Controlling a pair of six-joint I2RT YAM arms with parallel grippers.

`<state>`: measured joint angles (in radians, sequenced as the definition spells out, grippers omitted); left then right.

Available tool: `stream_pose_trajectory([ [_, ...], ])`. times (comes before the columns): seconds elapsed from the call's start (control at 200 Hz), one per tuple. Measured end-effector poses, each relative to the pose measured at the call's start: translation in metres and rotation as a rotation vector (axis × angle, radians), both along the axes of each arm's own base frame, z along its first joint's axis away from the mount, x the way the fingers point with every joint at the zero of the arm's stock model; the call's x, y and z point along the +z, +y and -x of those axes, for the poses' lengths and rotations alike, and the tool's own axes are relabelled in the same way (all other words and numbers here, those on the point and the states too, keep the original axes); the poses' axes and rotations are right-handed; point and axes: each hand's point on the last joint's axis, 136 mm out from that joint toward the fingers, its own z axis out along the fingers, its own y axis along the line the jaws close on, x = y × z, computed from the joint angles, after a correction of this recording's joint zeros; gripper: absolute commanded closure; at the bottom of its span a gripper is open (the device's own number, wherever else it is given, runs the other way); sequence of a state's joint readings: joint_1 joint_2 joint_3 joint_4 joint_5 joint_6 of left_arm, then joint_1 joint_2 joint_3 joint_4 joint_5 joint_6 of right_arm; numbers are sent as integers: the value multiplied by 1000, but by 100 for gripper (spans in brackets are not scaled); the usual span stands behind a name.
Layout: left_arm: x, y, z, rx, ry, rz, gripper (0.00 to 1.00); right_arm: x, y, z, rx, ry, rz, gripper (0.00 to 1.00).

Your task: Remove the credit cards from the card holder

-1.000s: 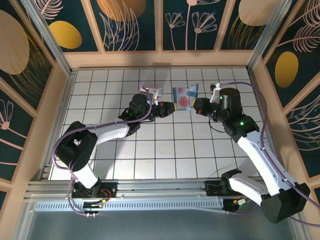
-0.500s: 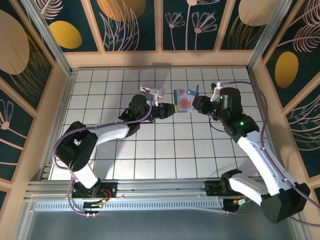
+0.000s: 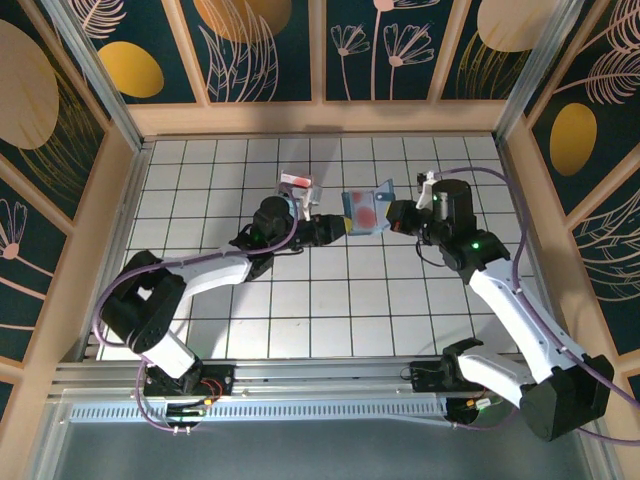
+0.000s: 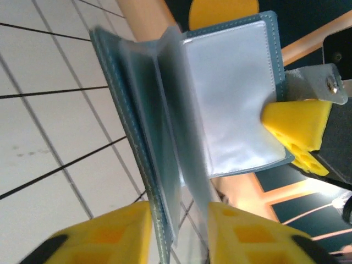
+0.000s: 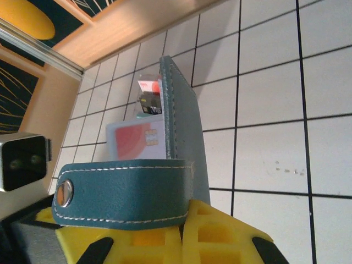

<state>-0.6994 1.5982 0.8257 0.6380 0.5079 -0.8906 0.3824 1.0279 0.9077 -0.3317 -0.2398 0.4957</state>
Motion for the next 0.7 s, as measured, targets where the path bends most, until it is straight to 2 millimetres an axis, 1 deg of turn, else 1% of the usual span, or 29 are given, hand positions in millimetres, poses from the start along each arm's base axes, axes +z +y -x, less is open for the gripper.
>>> stream_pose_trajectory([
  [0.055,-7,9,-1,44,15,-39,60,-8,1,2,9,15,-4,100],
  [0.09,-11,15,-1,72,23,-64,55,-14,3,4,17,27,-8,100],
  [0.165,-20,29,-3,140,40,-123,54,-30,6,9,28,65,-15,100],
  [0.21,-26,37,-4,181,50,-155,52,-39,9,12,34,92,-23,100],
  [0.305,-37,55,-6,261,70,-219,44,-53,18,19,55,139,-38,100],
  [0.34,-40,62,-6,291,73,-243,39,-56,24,21,66,155,-49,100],
  [0.36,-41,65,-7,308,79,-251,34,-57,26,22,73,160,-52,100],
  [0.39,-41,70,-8,331,80,-264,27,-56,32,24,85,165,-65,100],
  [0.48,-37,84,-12,398,60,-296,15,-54,48,27,119,170,-97,100],
  [0.535,-31,91,-14,437,42,-304,2,-54,57,29,138,177,-114,100],
  [0.626,-21,101,-18,492,15,-306,2,-57,71,30,163,192,-135,100],
  [0.696,-19,106,-21,520,0,-316,2,-63,79,29,173,206,-140,100],
])
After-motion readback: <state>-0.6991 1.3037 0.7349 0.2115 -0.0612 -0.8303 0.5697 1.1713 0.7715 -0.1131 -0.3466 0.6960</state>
